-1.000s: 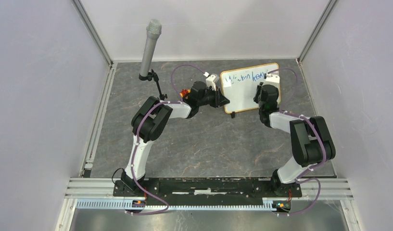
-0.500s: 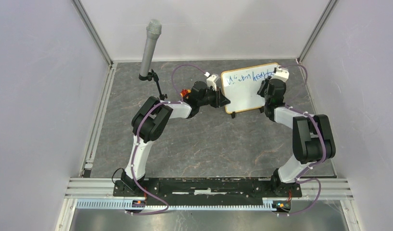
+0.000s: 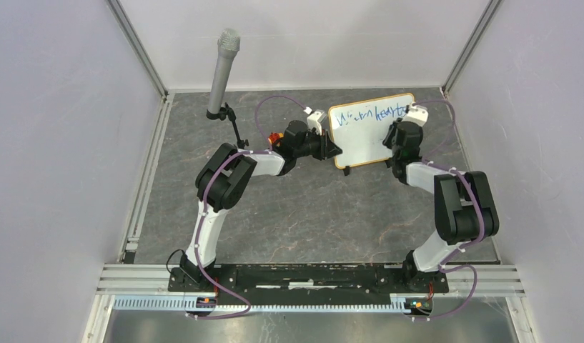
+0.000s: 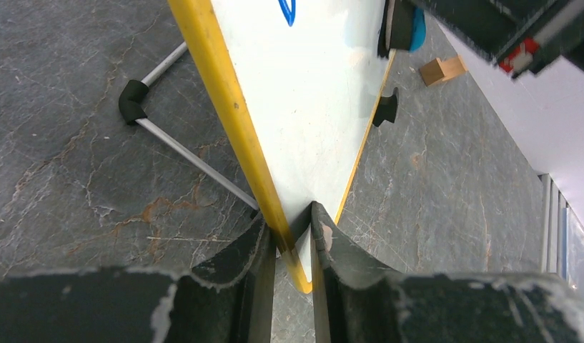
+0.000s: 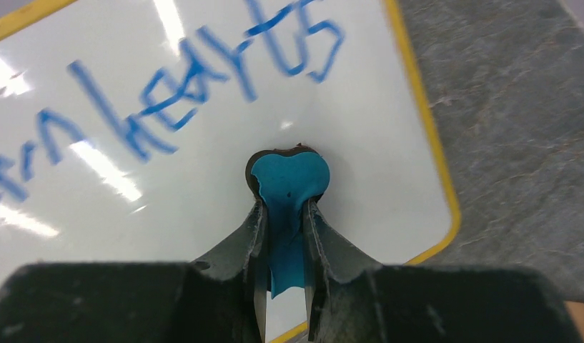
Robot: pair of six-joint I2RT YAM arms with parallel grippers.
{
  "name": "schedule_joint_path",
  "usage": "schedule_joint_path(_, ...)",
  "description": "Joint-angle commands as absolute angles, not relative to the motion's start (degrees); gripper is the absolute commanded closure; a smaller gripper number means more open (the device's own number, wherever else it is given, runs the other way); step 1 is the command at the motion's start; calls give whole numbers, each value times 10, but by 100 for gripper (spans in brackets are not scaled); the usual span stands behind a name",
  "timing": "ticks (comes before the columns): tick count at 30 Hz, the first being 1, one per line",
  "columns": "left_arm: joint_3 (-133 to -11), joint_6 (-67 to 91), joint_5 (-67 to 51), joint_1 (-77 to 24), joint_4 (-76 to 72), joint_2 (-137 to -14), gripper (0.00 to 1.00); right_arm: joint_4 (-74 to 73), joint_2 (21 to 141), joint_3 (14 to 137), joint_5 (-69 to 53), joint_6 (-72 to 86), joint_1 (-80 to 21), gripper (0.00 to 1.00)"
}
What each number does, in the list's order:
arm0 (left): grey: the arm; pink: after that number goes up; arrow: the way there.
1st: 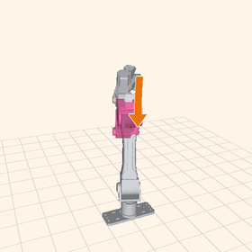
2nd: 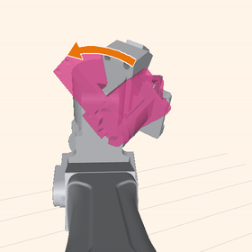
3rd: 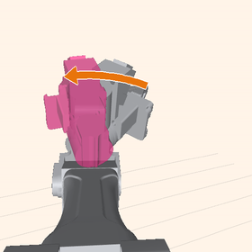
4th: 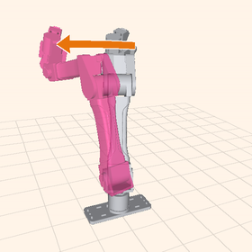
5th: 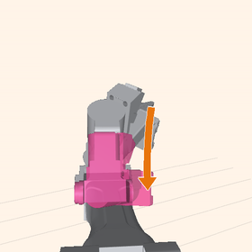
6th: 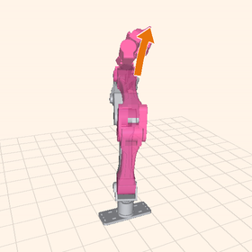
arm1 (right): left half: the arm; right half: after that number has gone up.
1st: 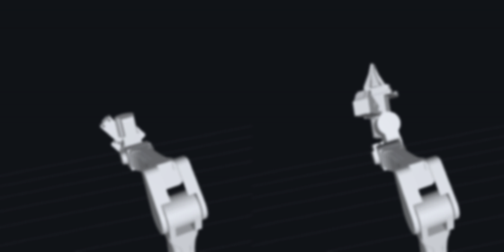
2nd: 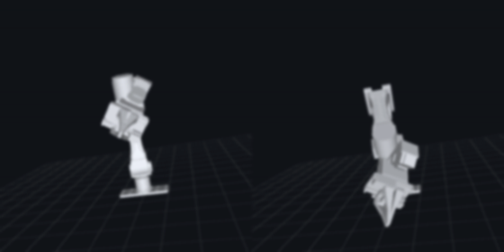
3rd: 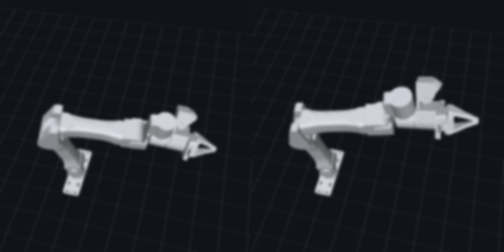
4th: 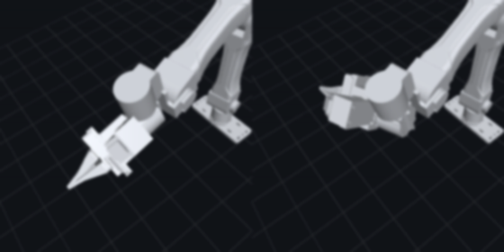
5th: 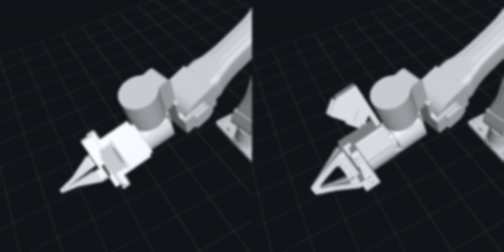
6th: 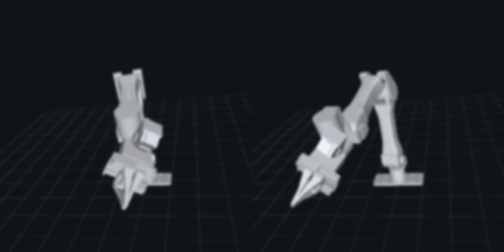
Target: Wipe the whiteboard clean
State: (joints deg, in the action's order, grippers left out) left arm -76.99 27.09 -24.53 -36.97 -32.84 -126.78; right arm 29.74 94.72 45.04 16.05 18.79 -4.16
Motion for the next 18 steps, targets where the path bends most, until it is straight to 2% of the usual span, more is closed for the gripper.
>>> schedule_joint_path(1, -776, 227, -248, -373, -293, -1253, 98, 317, 936, 417, 117, 188, -127, 93)
schedule_joint_path(7, -775, 227, -247, -374, -294, -1253, 98, 355, 943, 407, 97, 233, -177, 94)
schedule_joint_path(9, -773, 227, -247, -373, -294, -1253, 98, 330, 941, 422, 142, 218, -170, 94)
schedule_joint_path(12, -774, 226, -247, -373, -294, -1251, 98, 314, 931, 420, 185, 202, -141, 94)
schedule_joint_path(18, -773, 226, -247, -373, -294, -1252, 98, 307, 919, 376, 185, 217, -44, 94)
